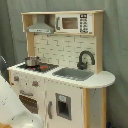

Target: Play with the kitchen

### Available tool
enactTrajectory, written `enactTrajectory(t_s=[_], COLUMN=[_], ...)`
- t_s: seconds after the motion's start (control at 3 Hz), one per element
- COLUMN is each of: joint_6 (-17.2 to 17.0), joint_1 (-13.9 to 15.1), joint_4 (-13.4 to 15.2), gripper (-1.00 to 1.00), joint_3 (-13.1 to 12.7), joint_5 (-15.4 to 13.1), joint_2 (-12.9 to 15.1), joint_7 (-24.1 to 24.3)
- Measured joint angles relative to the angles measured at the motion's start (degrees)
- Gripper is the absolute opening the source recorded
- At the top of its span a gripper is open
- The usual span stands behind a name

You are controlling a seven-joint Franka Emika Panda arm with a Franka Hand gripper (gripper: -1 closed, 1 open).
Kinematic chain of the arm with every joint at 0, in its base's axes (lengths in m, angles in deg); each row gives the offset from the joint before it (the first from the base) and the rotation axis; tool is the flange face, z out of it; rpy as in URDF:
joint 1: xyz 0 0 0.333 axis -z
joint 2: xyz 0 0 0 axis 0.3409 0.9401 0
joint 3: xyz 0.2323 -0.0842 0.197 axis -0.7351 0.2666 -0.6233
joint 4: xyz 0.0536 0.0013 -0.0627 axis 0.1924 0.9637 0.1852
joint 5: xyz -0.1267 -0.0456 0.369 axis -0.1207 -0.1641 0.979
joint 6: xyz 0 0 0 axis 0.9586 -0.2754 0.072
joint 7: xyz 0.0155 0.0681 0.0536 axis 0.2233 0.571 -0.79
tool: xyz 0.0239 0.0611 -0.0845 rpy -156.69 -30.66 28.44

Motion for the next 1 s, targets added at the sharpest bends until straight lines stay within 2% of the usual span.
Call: enactTrajectory(t_s=[0.33, 1.0], joint_6=[-5.0, -7.2], joint_1=[-0.9, -0.9], joint_4=[1.7, 4.6], gripper=[1.00, 1.00], joint_3=[-2.0, -3.2], joint_5=[0.0, -0.1], joint_2=[0.0, -0.2], joint_7=[2.4, 14.7])
